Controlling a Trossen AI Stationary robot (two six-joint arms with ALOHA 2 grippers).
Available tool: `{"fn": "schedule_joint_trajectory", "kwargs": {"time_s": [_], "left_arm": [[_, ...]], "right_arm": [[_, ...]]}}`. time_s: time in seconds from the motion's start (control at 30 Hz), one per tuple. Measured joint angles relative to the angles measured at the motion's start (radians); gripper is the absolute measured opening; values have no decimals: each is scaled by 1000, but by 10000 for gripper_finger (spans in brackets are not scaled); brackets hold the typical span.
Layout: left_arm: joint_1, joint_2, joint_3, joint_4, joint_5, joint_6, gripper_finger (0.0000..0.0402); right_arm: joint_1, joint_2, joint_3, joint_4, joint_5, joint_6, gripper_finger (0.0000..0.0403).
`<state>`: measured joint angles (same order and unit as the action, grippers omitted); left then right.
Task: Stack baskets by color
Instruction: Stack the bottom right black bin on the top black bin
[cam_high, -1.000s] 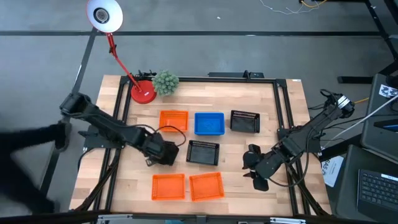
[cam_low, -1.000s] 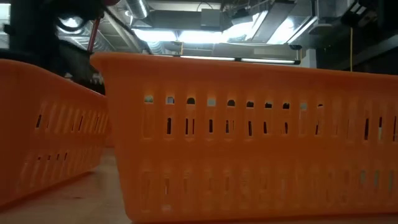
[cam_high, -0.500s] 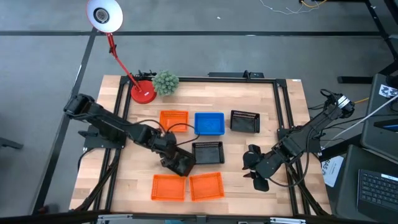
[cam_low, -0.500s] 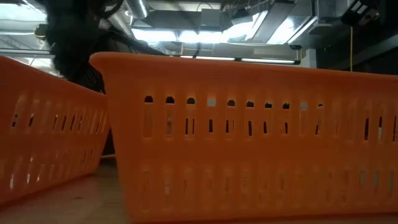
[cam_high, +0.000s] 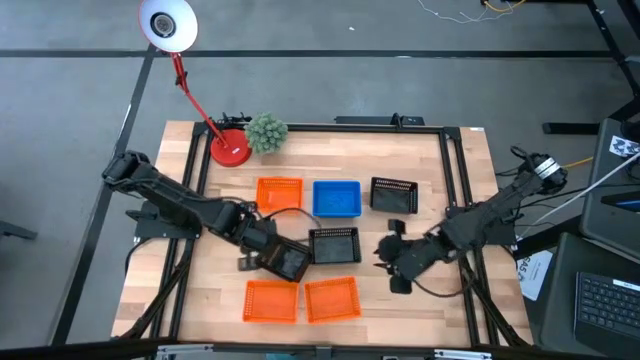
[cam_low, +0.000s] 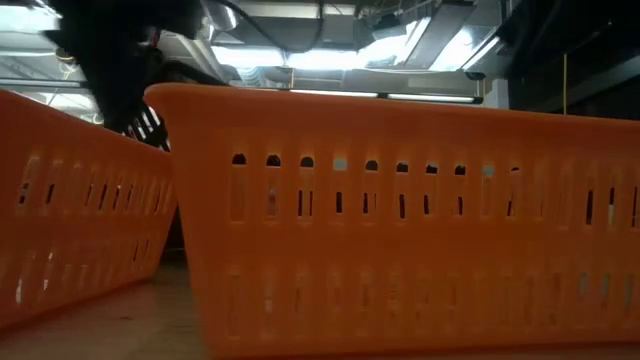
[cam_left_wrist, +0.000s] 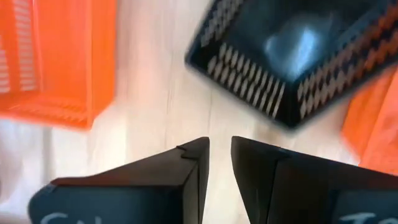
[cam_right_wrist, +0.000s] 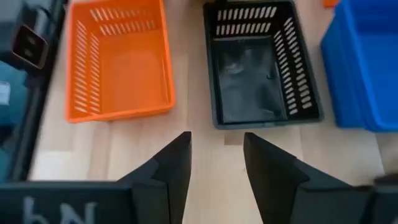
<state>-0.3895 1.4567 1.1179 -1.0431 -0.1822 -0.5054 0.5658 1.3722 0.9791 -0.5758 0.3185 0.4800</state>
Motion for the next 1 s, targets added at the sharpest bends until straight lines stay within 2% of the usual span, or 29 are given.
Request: {"fn": "schedule_joint_trajectory", "kwargs": {"time_s": [0.1,0.2,0.33,0.5,0.67,1.0], "left_arm": [[-33,-6,0,-82,-2,-24,59],[-54,-6,0,-97,-54,-65,59],[-75,-6,0,-102,-93,-80,59],[-76,-6,-5,-111,-97,-100,59],[-76,-6,-5,-112,-119,-122,59],[-76,-6,-6,-116,-150,-117,59]], "right_arm": [[-60,58,0,25,-88,-119,147],[-109,106,0,70,-149,-227,147],[-156,160,8,123,-209,-289,147],[-186,273,117,109,-216,-320,147],[-197,421,252,-60,-216,-343,147],[-201,511,309,-66,-215,-294,147]]}}
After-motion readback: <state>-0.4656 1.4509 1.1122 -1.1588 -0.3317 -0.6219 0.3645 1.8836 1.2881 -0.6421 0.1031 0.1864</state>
